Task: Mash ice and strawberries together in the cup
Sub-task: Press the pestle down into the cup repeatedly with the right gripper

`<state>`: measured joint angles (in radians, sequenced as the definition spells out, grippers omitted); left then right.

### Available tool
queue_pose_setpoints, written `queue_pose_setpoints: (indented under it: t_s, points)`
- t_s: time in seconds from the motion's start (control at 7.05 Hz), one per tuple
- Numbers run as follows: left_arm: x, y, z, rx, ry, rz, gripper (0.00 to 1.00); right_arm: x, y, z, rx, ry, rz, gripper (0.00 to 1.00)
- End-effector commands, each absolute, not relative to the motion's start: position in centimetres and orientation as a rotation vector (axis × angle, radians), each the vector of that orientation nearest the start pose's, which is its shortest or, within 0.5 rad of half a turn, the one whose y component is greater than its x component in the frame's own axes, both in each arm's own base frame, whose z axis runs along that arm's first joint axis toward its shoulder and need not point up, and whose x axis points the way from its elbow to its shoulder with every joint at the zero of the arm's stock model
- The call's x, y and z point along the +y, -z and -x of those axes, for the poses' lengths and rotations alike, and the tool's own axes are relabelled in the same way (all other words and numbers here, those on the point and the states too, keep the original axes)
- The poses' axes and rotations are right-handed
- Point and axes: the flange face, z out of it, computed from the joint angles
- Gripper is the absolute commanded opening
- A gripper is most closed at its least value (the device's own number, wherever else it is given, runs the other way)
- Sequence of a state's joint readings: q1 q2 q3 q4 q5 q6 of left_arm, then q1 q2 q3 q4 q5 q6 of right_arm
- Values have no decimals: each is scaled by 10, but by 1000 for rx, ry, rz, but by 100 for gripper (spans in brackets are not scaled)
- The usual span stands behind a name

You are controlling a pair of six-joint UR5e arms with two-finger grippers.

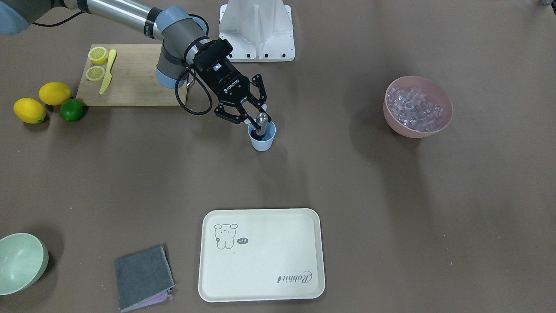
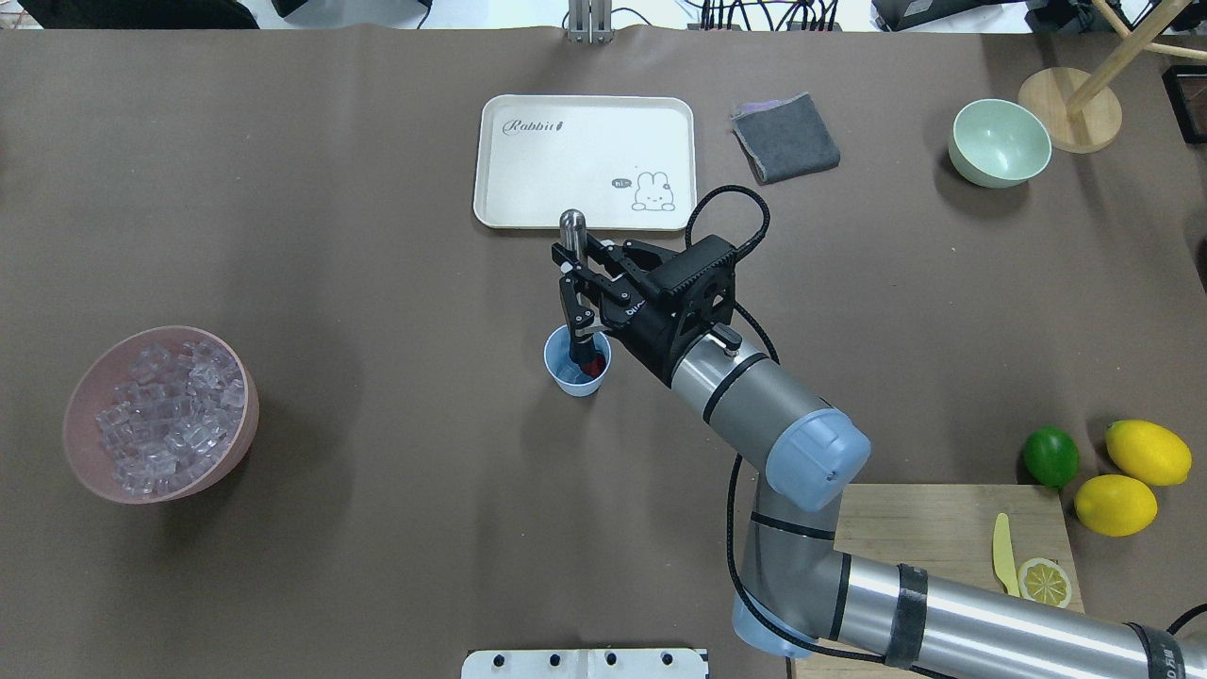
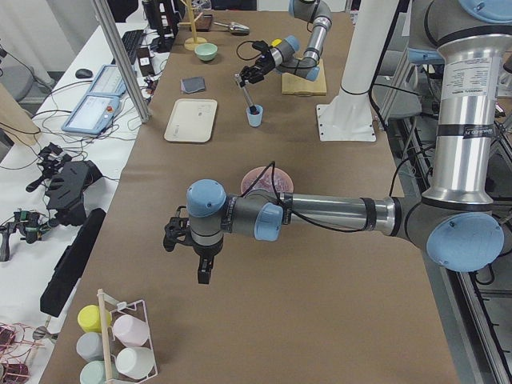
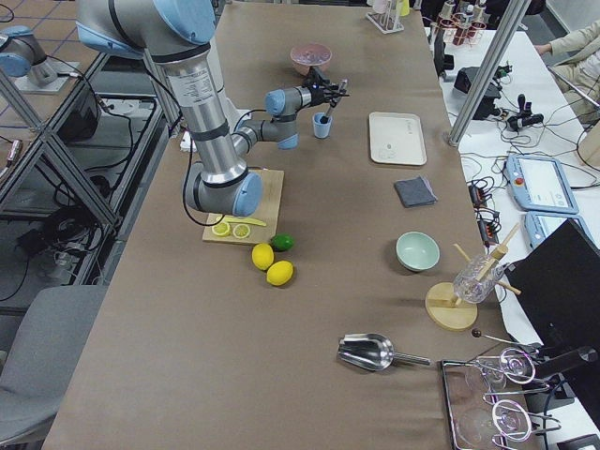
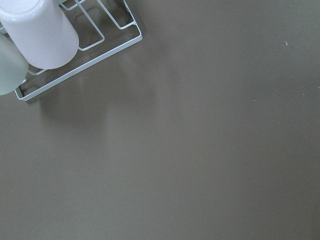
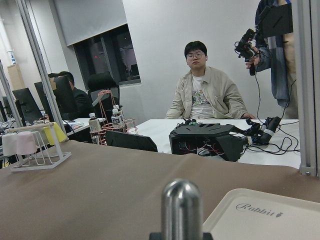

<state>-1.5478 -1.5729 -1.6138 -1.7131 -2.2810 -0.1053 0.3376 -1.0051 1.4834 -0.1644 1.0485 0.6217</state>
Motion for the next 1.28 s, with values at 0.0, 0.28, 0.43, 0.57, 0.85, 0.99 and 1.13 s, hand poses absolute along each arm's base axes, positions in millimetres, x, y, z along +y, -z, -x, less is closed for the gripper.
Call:
queue_pose_setpoints:
  t_s: [0.0,0.28,0.43,0.57,0.85,0.99,1.13]
  points:
    - [-506,-625,57,718,12,-135,98,-377,-220,537,-1241,-60,-1357,0]
    - [-506,-626,57,718,11,-134,98,-377,-216,535,-1247,-65,-1362,0]
    - [-505,-625,57,718,11,-135,98,-377,-203,529,-1267,-81,-1375,0]
    - [-505,-625,57,718,11,-135,98,-375,-190,521,-1287,-91,-1389,0]
    - [-505,-626,57,718,12,-132,98,-374,-181,511,-1297,-100,-1403,0]
    - [-505,-626,57,718,13,-133,98,-378,-176,503,-1297,-109,-1414,0]
    - [-505,-626,57,718,11,-134,98,-384,-178,498,-1288,-117,-1422,0]
